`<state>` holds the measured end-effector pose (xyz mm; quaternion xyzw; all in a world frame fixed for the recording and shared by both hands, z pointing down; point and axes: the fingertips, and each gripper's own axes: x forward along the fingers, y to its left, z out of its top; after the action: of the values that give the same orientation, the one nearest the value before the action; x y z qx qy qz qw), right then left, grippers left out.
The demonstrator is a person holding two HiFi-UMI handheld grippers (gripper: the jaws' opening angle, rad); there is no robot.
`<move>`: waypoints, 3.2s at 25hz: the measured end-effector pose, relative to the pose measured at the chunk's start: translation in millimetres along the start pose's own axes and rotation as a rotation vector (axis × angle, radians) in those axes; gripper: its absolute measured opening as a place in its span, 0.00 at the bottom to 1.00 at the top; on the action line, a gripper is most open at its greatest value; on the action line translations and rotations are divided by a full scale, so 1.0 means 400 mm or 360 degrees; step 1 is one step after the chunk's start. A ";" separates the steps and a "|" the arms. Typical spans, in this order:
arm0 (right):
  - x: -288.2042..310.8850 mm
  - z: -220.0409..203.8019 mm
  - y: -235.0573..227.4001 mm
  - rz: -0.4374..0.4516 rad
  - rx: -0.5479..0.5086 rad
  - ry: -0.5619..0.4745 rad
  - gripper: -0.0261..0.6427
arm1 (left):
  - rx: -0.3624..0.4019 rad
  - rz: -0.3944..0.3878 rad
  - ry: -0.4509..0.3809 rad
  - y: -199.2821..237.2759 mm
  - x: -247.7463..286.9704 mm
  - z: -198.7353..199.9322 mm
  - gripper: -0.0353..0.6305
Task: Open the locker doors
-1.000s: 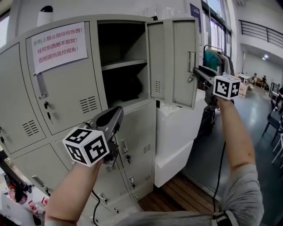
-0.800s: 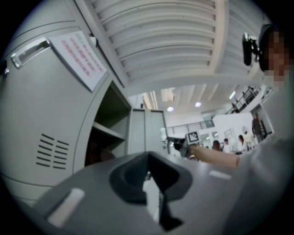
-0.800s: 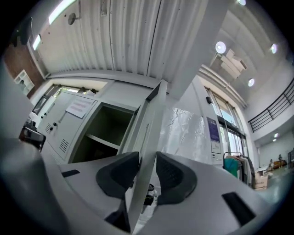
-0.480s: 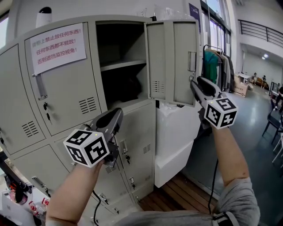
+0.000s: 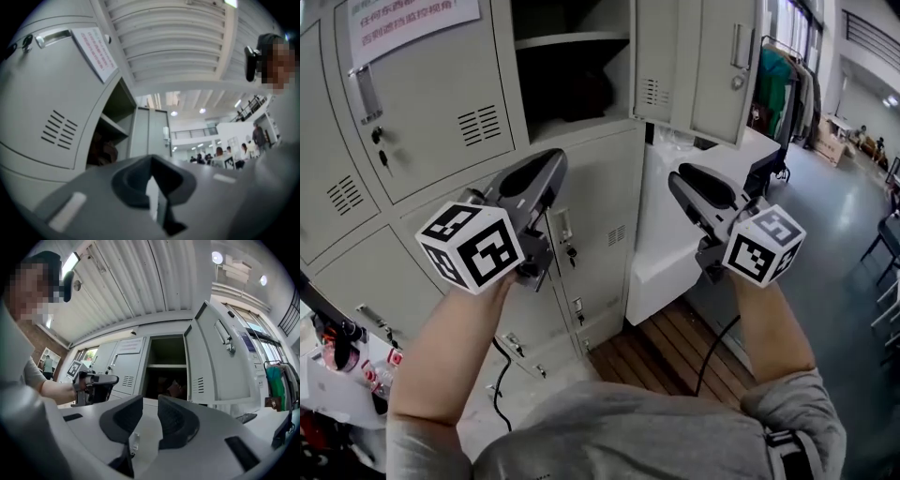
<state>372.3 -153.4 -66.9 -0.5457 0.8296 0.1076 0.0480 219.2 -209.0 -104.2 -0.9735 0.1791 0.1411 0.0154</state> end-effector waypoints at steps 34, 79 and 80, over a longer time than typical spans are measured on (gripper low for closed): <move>0.309 -1.551 0.943 0.0769 0.0346 0.1226 0.28 | -0.0558 0.1337 0.0576 0.142 -1.175 -1.061 0.06; -0.228 -1.691 0.424 -0.0150 0.0243 0.1554 0.18 | -0.0692 0.0951 0.0689 0.024 -1.065 -1.204 0.06; -0.224 -1.694 0.393 -0.0191 0.0242 0.1562 0.18 | -0.0693 0.0947 0.0693 0.022 -1.057 -1.206 0.06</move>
<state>289.7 -169.6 629.4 -0.5738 0.7270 -0.2256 -0.3023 -32.8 -110.5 477.5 -0.8671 0.4172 -0.0349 -0.2701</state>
